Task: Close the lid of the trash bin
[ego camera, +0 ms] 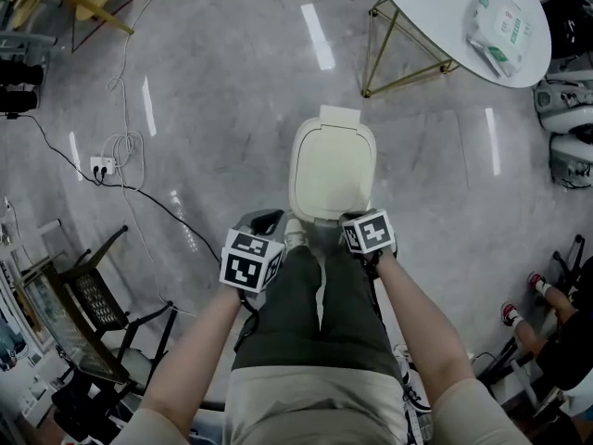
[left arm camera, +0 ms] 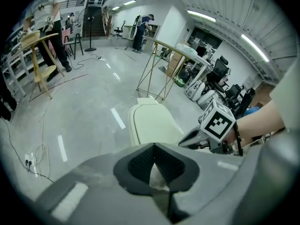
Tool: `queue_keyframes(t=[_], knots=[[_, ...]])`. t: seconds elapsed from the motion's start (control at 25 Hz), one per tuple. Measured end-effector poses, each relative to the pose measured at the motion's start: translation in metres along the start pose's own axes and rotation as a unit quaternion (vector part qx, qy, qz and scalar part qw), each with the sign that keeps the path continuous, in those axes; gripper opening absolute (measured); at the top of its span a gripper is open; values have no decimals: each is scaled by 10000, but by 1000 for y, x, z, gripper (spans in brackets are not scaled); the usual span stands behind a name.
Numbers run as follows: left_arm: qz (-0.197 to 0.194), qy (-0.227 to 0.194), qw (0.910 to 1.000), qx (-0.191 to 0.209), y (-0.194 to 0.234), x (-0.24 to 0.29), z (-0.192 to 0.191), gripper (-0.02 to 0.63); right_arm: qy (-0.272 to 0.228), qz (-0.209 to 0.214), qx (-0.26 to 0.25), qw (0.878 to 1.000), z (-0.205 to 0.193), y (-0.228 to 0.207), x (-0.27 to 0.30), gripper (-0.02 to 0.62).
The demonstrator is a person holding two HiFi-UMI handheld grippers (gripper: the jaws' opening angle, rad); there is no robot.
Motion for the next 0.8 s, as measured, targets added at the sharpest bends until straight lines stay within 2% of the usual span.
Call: queue_keyframes(t=[0.2, 0.36, 0.52, 0.64, 0.8], knots=[[-21, -119, 9999, 33, -12, -15, 13, 3, 52, 18, 69, 10000, -3, 0, -6, 3], [31, -27, 10000, 6, -6, -3, 1, 3, 111, -150, -51, 9998, 0, -6, 17, 3], [56, 17, 9999, -127, -7, -3, -10, 3, -23, -393, -100, 9992, -5, -5, 10, 3], [69, -26, 9999, -88, -14, -15, -6, 3, -182, -329, -57, 9993, -2, -5, -19, 3], [130, -220, 9997, -12, -25, -47, 14, 3, -671, -289, -124, 9973, 17, 3, -88, 3]])
Point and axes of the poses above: the fingertips, and each gripper's own axes: x forward along the fingers, y to its left, z out of its top, the point moved 9 cm from there along -x, backward along the fingers, and after that the axes turned 7 degrees about -z, right-handed, at the moved point
